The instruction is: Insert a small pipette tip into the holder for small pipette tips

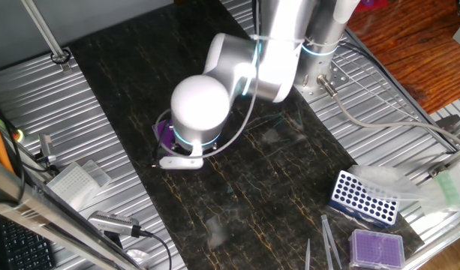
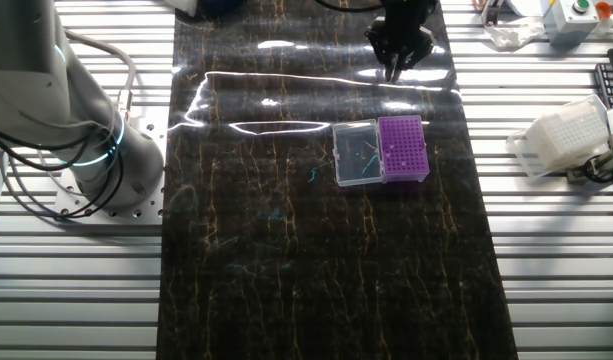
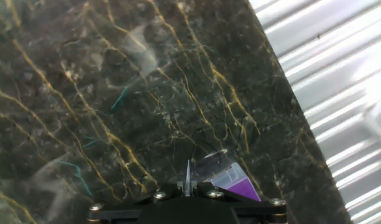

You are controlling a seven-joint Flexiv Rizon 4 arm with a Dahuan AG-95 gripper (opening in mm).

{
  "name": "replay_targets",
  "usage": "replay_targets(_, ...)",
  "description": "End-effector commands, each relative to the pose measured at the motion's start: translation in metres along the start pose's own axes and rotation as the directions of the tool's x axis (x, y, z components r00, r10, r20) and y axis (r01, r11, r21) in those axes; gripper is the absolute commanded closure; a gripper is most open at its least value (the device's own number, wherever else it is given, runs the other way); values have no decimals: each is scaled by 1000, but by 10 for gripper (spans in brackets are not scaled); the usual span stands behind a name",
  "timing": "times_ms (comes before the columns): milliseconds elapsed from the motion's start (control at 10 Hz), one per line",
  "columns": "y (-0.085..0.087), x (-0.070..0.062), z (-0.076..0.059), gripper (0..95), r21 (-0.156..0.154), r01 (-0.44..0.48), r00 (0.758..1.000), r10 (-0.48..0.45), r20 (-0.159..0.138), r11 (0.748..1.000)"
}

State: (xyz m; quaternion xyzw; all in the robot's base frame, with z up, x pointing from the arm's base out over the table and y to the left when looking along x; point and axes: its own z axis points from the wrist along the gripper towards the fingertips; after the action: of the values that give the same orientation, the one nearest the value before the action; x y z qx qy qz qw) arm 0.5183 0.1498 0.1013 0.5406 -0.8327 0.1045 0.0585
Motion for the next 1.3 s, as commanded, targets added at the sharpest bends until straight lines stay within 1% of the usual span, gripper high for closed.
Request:
replay_targets(100, 0, 4, 3, 950, 44, 40, 999, -42, 35, 998)
replay_targets(200, 0, 8, 7, 950, 60, 65, 997, -68, 46, 996)
replay_targets(400, -1, 13, 11, 950, 64, 93, 994, -96, 46, 994)
replay_targets(500, -2, 20, 15, 950, 68, 113, 992, -116, 45, 991)
replay_targets(600, -1, 23, 17, 950, 70, 115, 992, -118, 47, 991)
replay_targets(800, 0, 36, 21, 950, 73, 139, 989, -143, 49, 988)
replay_targets(900, 0, 47, 22, 950, 74, 157, 986, -161, 46, 985)
replay_targets(1000, 0, 54, 23, 950, 74, 168, 984, -171, 43, 983)
replay_targets(1100, -1, 59, 25, 950, 75, 177, 983, -181, 43, 981)
replay_targets(1300, -7, 75, 28, 950, 77, 200, 978, -203, 40, 977)
